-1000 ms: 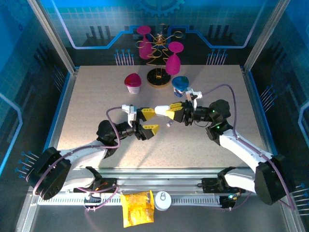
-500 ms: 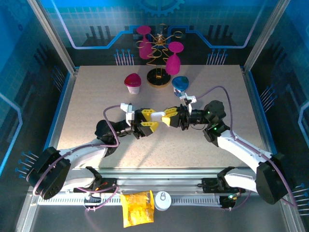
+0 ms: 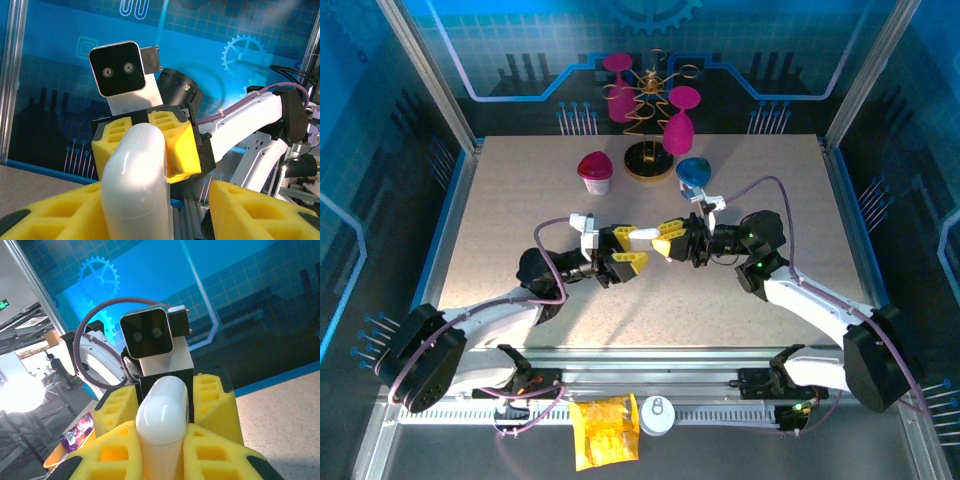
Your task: Insert wireless bluetooth earbuds into charging case
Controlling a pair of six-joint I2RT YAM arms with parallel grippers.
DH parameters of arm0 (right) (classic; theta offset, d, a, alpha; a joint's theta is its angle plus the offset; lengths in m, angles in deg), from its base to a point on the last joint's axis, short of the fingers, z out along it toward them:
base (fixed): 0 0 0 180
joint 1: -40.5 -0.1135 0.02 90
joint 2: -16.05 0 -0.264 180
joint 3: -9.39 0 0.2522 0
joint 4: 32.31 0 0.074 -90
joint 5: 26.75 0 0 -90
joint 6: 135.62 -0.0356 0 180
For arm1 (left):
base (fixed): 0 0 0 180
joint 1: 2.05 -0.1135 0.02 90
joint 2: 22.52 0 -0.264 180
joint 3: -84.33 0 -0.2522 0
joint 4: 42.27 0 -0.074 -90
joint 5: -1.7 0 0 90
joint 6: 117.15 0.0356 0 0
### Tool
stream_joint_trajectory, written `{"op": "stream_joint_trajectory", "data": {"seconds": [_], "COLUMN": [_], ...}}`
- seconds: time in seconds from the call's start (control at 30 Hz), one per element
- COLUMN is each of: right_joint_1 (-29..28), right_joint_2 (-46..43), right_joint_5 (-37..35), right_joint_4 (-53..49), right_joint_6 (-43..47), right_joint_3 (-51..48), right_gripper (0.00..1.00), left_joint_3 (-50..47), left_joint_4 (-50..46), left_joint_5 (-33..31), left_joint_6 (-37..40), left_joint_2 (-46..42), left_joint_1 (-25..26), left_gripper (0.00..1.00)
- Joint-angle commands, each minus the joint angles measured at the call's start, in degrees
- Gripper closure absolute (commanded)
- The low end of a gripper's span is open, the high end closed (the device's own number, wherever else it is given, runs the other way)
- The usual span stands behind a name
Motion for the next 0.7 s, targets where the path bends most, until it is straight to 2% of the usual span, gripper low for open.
{"op": "stream_joint_trajectory", "data": {"seconds": [0.0, 0.1, 0.37, 0.47, 0.53, 0.67], "right_joint_1": [-0.9, -0.9, -0.9, -0.9, -0.9, -0.9], "right_joint_2": [0.9, 1.2, 0.8, 0.2, -0.4, -3.0], "right_joint_5": [-0.5, -0.3, -0.8, -1.2, -2.0, -4.7], "right_joint_4": [5.2, 5.5, 3.8, 1.5, -0.7, -8.3], "right_joint_6": [-1.5, -1.6, -0.3, 0.9, 2.3, 6.9], "right_joint_3": [1.4, 1.4, 1.0, 1.2, 1.2, 1.8], "right_gripper": [0.95, 0.95, 0.95, 0.91, 0.84, 0.58], "left_joint_3": [1.6, 1.5, 1.2, 1.1, 0.9, 0.7], "left_joint_4": [2.7, 2.8, 2.7, 2.8, 2.7, 0.2], "left_joint_5": [0.9, 0.9, 0.8, 0.4, 0.1, 0.5], "left_joint_6": [0.3, 0.4, 0.7, 1.0, 1.5, 3.4], "left_joint_2": [0.2, 0.0, -0.7, -0.6, -0.6, -0.9], "left_joint_1": [-0.1, -0.1, -0.2, -0.2, -0.1, -0.2], "left_gripper": [0.47, 0.5, 0.71, 0.78, 0.81, 0.82]}}
